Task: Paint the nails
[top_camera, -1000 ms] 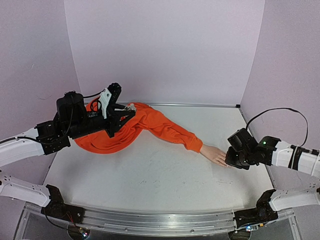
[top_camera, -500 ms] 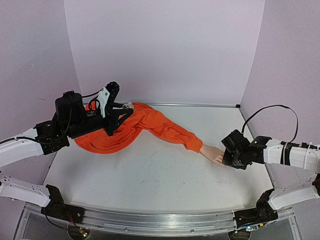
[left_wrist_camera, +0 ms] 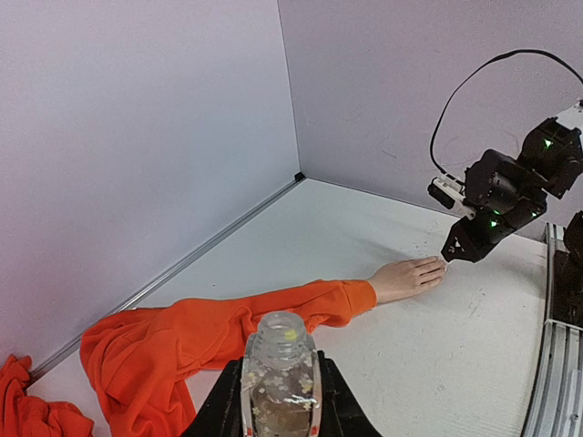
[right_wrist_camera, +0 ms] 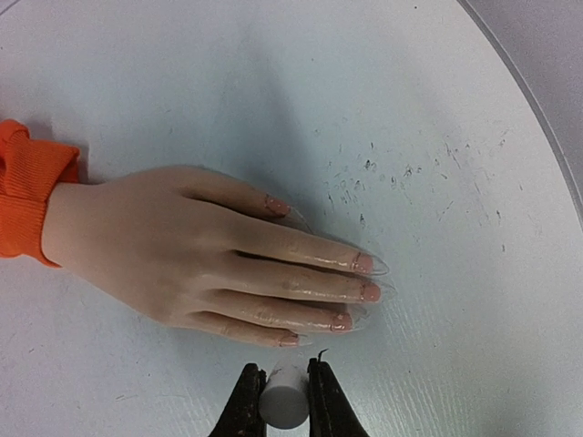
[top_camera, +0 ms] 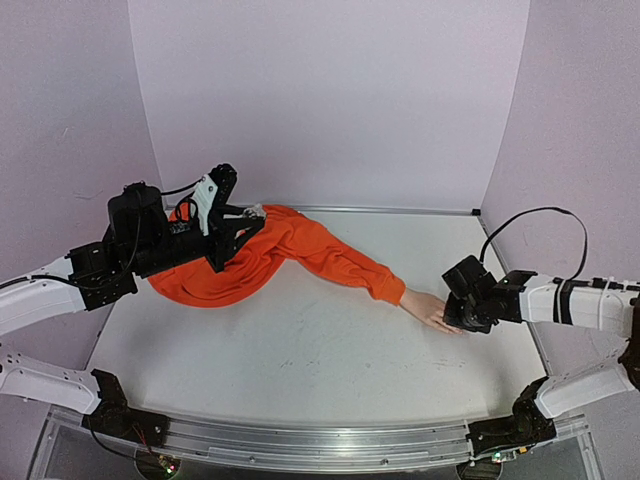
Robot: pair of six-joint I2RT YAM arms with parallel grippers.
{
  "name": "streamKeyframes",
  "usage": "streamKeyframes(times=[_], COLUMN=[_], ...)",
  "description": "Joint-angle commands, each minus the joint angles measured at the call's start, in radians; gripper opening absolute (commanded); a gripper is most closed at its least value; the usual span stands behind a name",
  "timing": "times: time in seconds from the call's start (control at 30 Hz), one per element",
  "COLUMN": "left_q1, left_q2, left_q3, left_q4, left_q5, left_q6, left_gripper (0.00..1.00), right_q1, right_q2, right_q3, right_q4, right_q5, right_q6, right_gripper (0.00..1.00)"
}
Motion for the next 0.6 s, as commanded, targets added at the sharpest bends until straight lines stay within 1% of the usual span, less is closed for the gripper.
streamKeyframes(times=[0.0,0.57], left_q1=[0.006,0.01], left_q2=[-0.017,-0.022], left_q3=[0.008,0.005], left_q4=[0.047,0.049], left_q5=[-0.013,-0.011], left_q6=[0.007,0.007], left_gripper=[0.0,0.0], right_q1=[-0.013,-0.019], right_q2=[0.028,0.09], right_q3=[0.013,0.023], right_q4=[0.007,0.03], right_q5=[0.006,-0.019], right_q6=[-0.029,-0.056], right_gripper=[0.0,0.0])
